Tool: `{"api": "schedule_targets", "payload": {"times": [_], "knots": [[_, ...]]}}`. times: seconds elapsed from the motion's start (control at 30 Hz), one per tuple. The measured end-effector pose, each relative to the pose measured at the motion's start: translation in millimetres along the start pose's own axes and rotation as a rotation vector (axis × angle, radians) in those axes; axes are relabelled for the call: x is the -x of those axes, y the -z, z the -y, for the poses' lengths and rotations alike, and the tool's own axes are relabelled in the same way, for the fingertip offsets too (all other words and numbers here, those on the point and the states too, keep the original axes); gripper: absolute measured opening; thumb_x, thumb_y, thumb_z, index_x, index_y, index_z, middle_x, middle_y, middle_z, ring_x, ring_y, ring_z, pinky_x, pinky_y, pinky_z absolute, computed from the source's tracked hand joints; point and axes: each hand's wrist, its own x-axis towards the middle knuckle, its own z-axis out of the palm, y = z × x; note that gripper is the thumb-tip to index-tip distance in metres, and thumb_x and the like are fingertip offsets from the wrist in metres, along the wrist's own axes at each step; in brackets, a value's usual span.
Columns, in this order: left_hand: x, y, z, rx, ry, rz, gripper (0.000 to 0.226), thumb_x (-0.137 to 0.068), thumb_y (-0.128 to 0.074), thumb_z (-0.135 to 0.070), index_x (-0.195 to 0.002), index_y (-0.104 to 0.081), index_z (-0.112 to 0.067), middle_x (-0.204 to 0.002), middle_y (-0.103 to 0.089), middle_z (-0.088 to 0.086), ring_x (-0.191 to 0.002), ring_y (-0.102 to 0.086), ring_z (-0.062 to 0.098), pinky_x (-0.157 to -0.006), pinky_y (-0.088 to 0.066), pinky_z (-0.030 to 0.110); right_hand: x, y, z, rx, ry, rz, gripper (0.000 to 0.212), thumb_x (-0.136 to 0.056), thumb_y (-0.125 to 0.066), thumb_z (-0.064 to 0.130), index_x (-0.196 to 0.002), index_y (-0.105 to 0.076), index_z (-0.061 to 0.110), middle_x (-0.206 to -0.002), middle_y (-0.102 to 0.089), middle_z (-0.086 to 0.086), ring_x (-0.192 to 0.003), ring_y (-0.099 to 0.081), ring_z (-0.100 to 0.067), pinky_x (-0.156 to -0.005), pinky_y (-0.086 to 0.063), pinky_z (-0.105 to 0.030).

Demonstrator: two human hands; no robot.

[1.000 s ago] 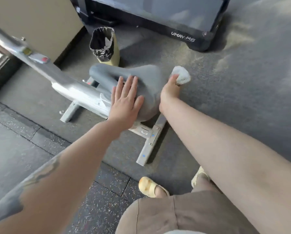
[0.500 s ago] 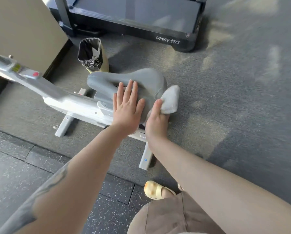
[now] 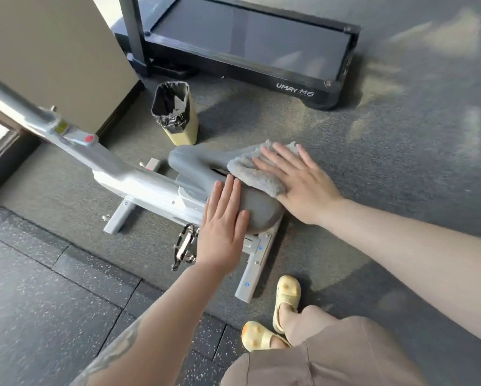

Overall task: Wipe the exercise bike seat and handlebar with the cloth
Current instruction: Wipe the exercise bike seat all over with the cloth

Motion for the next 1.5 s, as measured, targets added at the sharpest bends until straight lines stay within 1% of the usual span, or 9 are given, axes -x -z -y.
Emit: {"api": "schedule_targets", "payload": {"times": [0.13,0.33,0.47,0.57,0.73,1.0,1.13,1.3,1.5], "knots": [[2,-1,-6,-0.020,0.063,-0.001,0.055,-0.099,-0.019,-0.040,-0.150,-0.008,-0.026,-0.159,-0.003,-0.012,-0.145,0.008,0.005,-0.120,-0.006,0.036,-14,2,38,-0.289,-0.331,-0.071,0.059,-0.097,-0.026,0.040,-0.151,-0.011,0.023,-0.160,-0.009,0.000,-0.147,-0.001,-0.019,-0.119,-0.003,-0.043],[-2,1,-6,0.059,0.079,-0.052,0.054,-0.098,-0.022,-0.040,-0.150,-0.013,-0.027,-0.158,-0.010,-0.011,-0.146,-0.001,0.008,-0.119,-0.011,0.041,5,-1,9,-0.202,0.137,-0.047,0.074,-0.080,-0.051,0.035,-0.148,-0.026,0.023,-0.156,-0.023,0.002,-0.146,-0.013,-0.017,-0.119,-0.008,-0.042],[-20,11,11,0.042,0.154,-0.062,0.057,-0.095,-0.025,-0.045,-0.149,-0.011,-0.033,-0.157,0.000,-0.017,-0.145,0.006,0.004,-0.120,-0.002,0.034,-10,4,12,-0.474,-0.352,-0.133,0.060,-0.093,-0.049,0.026,-0.147,-0.028,0.015,-0.156,-0.024,-0.002,-0.146,-0.014,-0.019,-0.119,-0.004,-0.036],[-42,24,31,0.015,0.183,-0.073,0.055,-0.097,-0.025,-0.040,-0.149,-0.013,-0.029,-0.157,-0.002,-0.014,-0.145,0.008,0.004,-0.120,-0.001,0.036,7,-2,79,-0.423,-0.273,-0.121,0.066,-0.082,-0.042,0.026,-0.146,-0.031,0.019,-0.156,-0.024,-0.001,-0.146,-0.013,-0.023,-0.119,-0.007,-0.042],[-74,46,67,-0.086,-0.025,0.027,0.051,-0.099,-0.027,-0.035,-0.148,-0.012,-0.031,-0.156,-0.005,-0.016,-0.145,0.006,0.005,-0.118,0.007,0.025,-31,4,73,-0.283,-0.141,-0.028,0.074,-0.080,-0.063,0.021,-0.146,-0.031,0.024,-0.158,-0.016,0.004,-0.146,-0.008,-0.018,-0.120,-0.006,-0.040],[-85,68,99,-0.059,-0.306,0.175,0.051,-0.098,-0.026,-0.029,-0.148,-0.020,-0.026,-0.155,-0.011,-0.013,-0.145,0.003,0.005,-0.118,0.003,0.025,-25,3,160,-0.223,-0.653,-0.161,0.081,-0.069,-0.058,0.021,-0.146,-0.033,0.020,-0.154,-0.029,-0.003,-0.141,-0.026,-0.028,-0.115,-0.023,-0.048],[-104,80,120,-0.057,-0.469,0.229,0.051,-0.096,-0.036,-0.022,-0.146,-0.029,-0.022,-0.153,-0.022,-0.011,-0.142,-0.008,0.004,-0.115,0.006,0.018,-65,0,187,-0.074,-0.601,-0.092,0.069,-0.078,-0.036,0.030,-0.146,-0.032,0.018,-0.156,-0.025,-0.003,-0.143,-0.022,-0.028,-0.116,-0.021,-0.047],[-130,85,134,0.015,-0.636,0.320,0.046,-0.098,-0.043,-0.018,-0.144,-0.036,-0.021,-0.151,-0.033,-0.004,-0.143,-0.021,0.017,-0.117,-0.009,0.038,35,-14,163,0.217,-0.353,0.025,0.067,-0.087,-0.009,0.000,-0.150,-0.019,0.023,-0.158,-0.015,-0.004,-0.146,-0.012,-0.029,-0.117,-0.017,-0.050],[-133,94,125,0.159,-0.528,0.417,0.045,-0.098,-0.042,-0.010,-0.141,-0.039,-0.020,-0.151,-0.031,-0.004,-0.145,-0.017,0.018,-0.116,-0.001,0.033,-46,-27,179,0.645,0.002,0.211,0.065,-0.093,-0.035,0.034,-0.149,-0.015,0.007,-0.158,-0.014,-0.006,-0.146,-0.008,-0.024,-0.116,0.003,-0.047]]}}
